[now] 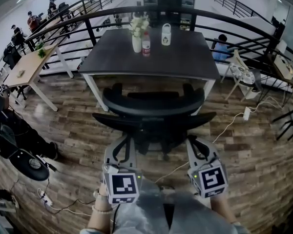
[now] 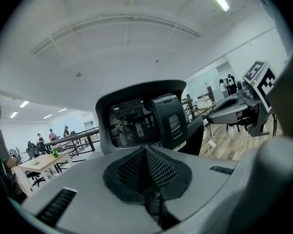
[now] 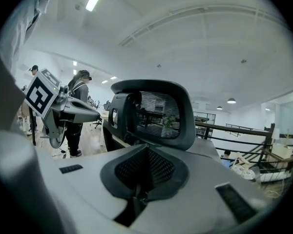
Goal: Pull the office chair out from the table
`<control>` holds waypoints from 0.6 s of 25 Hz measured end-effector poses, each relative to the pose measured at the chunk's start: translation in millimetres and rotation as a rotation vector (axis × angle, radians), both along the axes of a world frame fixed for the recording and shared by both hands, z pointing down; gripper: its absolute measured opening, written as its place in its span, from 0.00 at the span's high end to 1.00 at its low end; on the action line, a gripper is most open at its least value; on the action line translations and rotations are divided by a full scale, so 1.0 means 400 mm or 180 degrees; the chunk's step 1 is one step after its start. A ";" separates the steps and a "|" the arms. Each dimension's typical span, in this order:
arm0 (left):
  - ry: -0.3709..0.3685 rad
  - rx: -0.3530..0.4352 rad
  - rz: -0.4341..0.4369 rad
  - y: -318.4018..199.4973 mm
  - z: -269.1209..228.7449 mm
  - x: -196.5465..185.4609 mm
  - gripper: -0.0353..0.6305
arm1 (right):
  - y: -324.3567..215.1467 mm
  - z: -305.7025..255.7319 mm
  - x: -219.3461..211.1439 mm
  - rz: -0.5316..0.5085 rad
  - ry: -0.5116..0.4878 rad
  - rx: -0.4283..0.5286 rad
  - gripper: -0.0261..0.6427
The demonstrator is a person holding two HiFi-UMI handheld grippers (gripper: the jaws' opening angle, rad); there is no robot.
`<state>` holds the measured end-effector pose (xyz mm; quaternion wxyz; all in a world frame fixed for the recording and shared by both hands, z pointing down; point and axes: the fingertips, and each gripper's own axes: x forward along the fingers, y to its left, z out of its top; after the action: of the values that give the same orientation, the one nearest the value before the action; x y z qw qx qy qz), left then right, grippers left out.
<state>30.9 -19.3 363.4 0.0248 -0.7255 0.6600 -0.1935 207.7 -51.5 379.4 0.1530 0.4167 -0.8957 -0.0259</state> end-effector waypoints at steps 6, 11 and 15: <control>0.0024 0.0011 -0.0013 -0.007 -0.010 -0.002 0.94 | -0.017 -0.013 0.017 0.0045 -0.0036 0.0022 0.96; 0.0009 0.0038 0.0003 -0.007 -0.009 -0.005 0.94 | -0.019 -0.013 0.027 0.0085 -0.0016 0.0038 0.96; 0.0058 0.0013 -0.0088 -0.003 -0.004 -0.014 0.94 | -0.022 -0.007 0.039 0.0102 0.0066 0.0072 0.96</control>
<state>25.3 -20.7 361.8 0.0176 -0.7180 0.6706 -0.1859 223.2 -60.2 376.7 0.1579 0.4324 -0.8870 -0.0379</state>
